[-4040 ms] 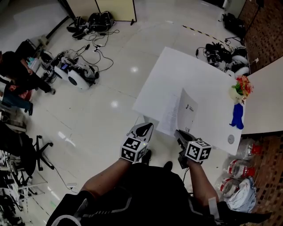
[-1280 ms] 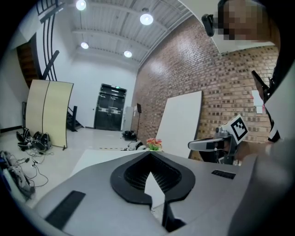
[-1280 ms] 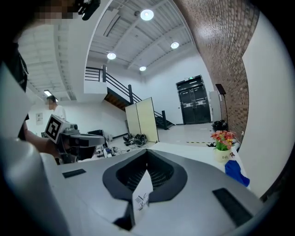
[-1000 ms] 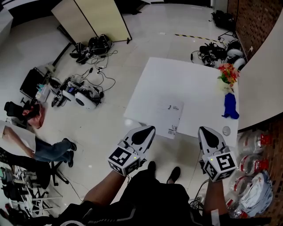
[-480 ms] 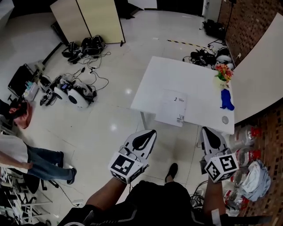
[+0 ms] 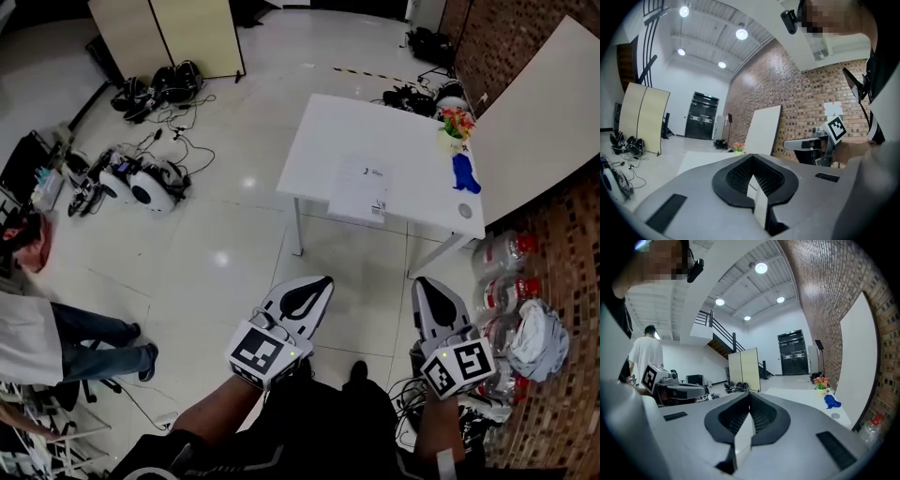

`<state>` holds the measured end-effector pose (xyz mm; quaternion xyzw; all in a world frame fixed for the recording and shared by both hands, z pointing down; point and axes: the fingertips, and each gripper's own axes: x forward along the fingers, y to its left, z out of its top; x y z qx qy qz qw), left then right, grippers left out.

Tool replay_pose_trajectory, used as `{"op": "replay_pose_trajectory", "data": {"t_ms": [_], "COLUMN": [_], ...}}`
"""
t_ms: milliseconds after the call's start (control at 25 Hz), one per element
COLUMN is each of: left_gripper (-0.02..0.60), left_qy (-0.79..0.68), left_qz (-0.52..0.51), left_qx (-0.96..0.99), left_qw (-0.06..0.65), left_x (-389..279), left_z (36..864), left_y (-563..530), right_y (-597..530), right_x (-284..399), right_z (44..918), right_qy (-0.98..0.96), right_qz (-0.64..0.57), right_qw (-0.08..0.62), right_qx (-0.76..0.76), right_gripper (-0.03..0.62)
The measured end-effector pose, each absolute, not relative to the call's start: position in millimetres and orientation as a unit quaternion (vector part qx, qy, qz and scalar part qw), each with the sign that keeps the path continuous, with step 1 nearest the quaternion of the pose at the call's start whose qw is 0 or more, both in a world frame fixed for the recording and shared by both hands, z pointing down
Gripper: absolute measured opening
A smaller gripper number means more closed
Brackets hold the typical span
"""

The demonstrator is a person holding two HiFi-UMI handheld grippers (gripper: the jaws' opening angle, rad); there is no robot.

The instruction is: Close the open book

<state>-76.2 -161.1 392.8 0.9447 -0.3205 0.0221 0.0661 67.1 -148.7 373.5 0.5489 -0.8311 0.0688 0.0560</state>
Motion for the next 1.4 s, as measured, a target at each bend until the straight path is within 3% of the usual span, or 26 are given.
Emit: {"op": "replay_pose_trajectory", "data": {"t_ms": [320,680,1080,1400], "left_gripper": [-0.003,-0.003,-0.003,-0.003], "left_qy": [-0.281,-0.357,-0.366,-0.338], "left_qz": [0.011,0.058,0.079,0.039], "left_qx": [0.955,0.929,0.927,0.940], "left_qw": [0.091,0.082,0.020,0.035], "left_x": [-23,27,-4,-82], "left_z": [383,400,373,374], "left_y": [-77,12,96,170], "right_y": [-69,10,88,166], "right_x": [91,148,118,54], "right_z": [375,387,373,372], "right_qy": [-0.847,-0.875,-0.875,-0.847], "right_qz": [0.051,0.049,0.042,0.030], "right_qw": [0.064,0.042,0.030,0.033], "right_qx": [0.525,0.480,0.481,0.529], "right_gripper": [0.000,0.000,0.000,0.000]}}
